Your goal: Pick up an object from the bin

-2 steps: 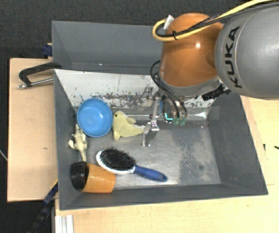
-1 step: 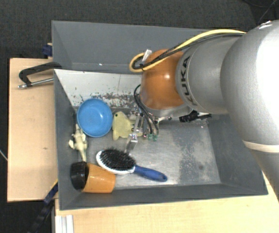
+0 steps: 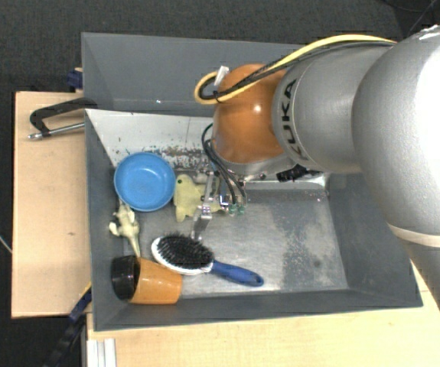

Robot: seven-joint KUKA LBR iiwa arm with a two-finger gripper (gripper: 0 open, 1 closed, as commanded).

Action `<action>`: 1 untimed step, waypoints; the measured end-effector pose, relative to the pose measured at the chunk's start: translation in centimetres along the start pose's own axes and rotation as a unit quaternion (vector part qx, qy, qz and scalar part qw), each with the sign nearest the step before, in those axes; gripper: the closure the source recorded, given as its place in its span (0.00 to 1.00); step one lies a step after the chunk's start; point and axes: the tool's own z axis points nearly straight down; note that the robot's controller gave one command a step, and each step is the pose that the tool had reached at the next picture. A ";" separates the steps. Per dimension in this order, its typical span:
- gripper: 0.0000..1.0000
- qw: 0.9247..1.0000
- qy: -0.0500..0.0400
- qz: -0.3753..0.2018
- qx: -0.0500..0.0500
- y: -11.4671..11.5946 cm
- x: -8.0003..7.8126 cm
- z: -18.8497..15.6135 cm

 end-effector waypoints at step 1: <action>0.00 0.999 0.001 0.040 0.000 -0.1 0.0 -1.0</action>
Offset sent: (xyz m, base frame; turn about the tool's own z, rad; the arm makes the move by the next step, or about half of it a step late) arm -0.0013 -0.0017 0.0081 0.0802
